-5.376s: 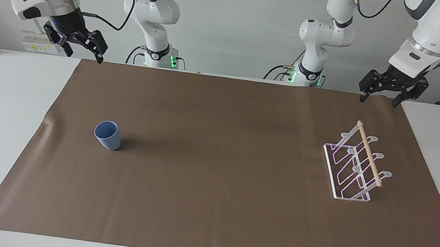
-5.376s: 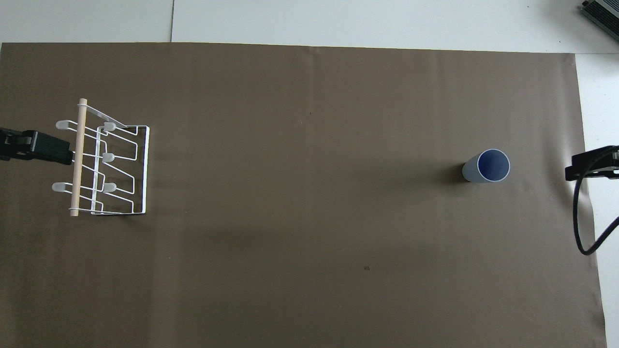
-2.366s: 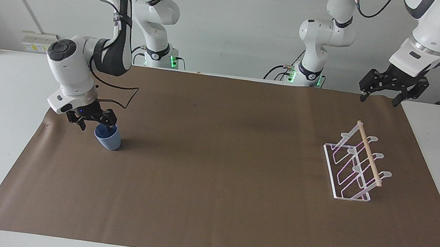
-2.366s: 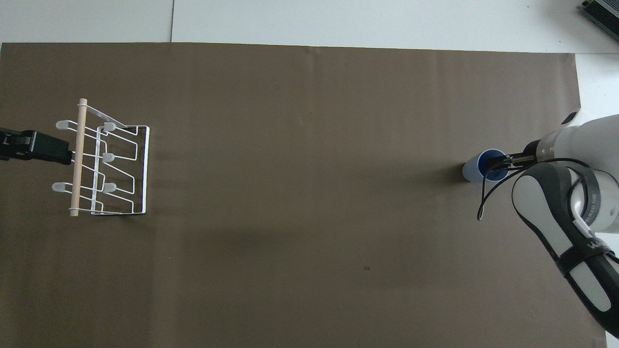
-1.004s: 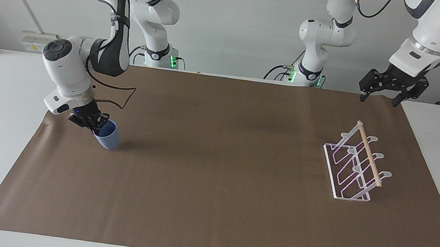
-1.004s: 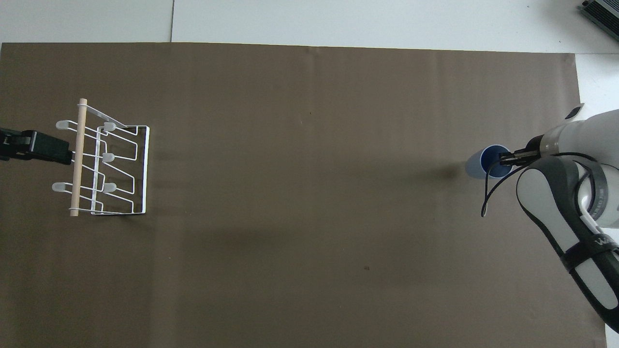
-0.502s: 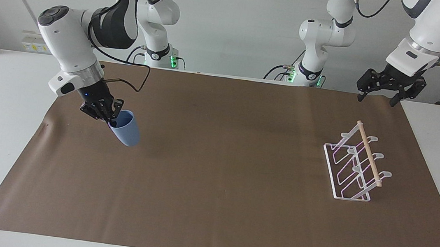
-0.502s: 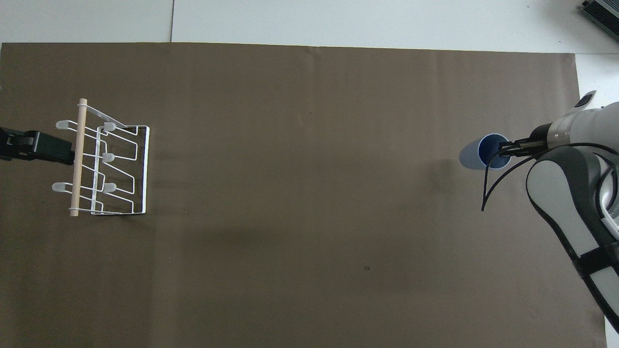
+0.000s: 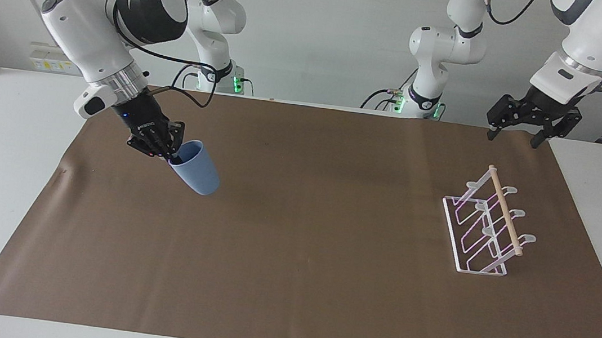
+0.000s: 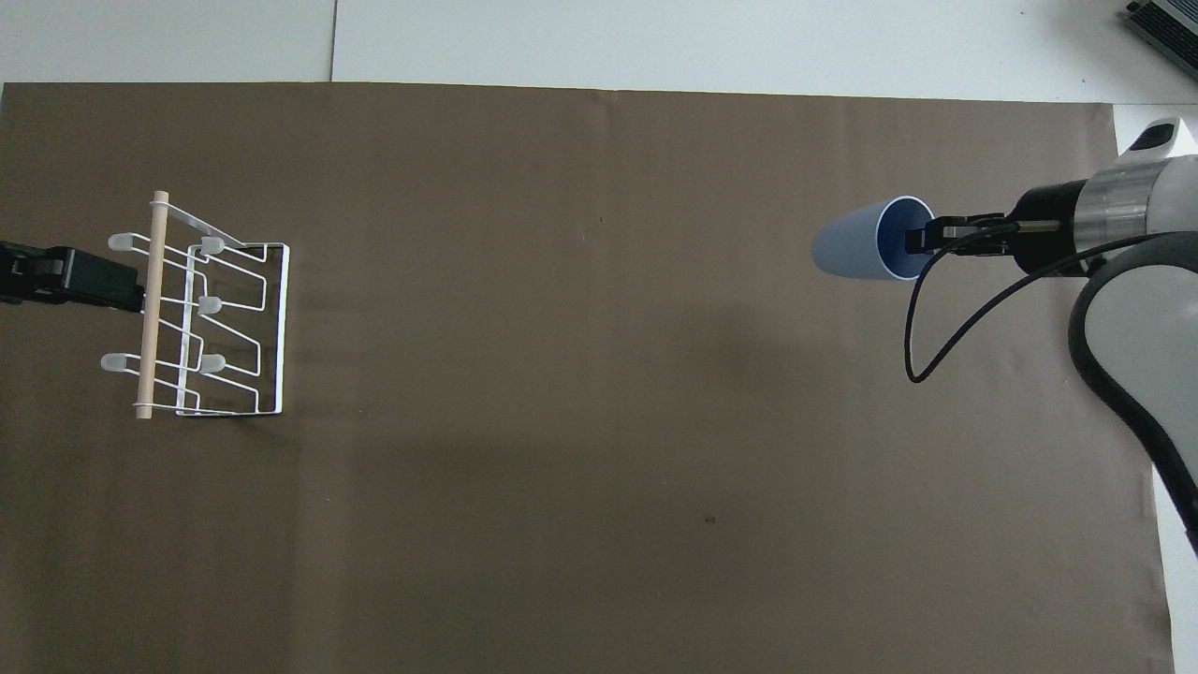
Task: Hang cup on cup holder
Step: 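Lift the cup with the right gripper while the left gripper rises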
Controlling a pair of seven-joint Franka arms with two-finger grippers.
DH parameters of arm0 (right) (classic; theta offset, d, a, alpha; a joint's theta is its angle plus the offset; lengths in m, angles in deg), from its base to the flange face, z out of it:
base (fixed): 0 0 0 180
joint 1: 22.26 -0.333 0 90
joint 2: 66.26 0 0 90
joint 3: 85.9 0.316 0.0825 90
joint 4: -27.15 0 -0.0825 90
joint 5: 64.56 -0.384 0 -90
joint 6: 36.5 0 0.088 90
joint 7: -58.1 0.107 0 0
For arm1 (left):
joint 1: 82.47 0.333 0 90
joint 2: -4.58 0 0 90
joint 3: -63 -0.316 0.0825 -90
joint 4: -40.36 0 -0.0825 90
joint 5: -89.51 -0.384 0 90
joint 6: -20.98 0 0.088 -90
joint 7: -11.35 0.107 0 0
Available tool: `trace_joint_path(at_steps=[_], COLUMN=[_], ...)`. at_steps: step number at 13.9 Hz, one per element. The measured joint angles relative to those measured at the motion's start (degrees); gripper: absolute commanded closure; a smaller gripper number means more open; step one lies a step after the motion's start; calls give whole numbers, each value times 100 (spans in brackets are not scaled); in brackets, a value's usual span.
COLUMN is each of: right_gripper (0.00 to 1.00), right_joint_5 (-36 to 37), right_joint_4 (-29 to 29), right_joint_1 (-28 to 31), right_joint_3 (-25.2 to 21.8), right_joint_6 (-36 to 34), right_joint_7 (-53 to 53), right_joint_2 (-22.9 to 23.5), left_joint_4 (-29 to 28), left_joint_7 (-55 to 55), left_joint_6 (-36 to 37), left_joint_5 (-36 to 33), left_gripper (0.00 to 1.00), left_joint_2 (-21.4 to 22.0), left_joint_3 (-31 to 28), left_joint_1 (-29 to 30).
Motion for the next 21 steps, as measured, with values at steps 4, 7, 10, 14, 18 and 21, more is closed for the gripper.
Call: trace_joint_path(at_steps=[4, 7, 10, 14, 18, 21], right_gripper=[100, 100, 100, 100, 100, 100], right_joint_5=[-493, -1431, -2488, -3613, -4918, -6302], right_joint_4=[65, 99, 114, 114, -180, -724], right_joint_1=[-3, -3, -3, -6, -148, -443], right_joint_3=[159, 230, 372, 603, 674, 684], right_joint_6=[0, 0, 0, 1, 25, 207], right_joint_7=[111, 114, 215, 360, 365, -276], right_joint_2=[-3, -4, -15, -73, -189, -355], left_joint_4=[16, 40, 51, 55, 53, 52], left_joint_7=[-801, -1703, -2837, -4947, -7667, -9093], left_joint_6=[-65, -116, -348, -1153, -2432, -2863], left_joint_5=[820, 1477, 2242, 3081, 3555, 3654], left_gripper=[0, 0, 0, 0, 0, 0], left_joint_2=[3, 3, 2, -13, -74, -123], left_joint_3=[11, 25, 89, 481, 1123, 1367], left_joint_1=[-3, -6, -11, -18, -65, -211])
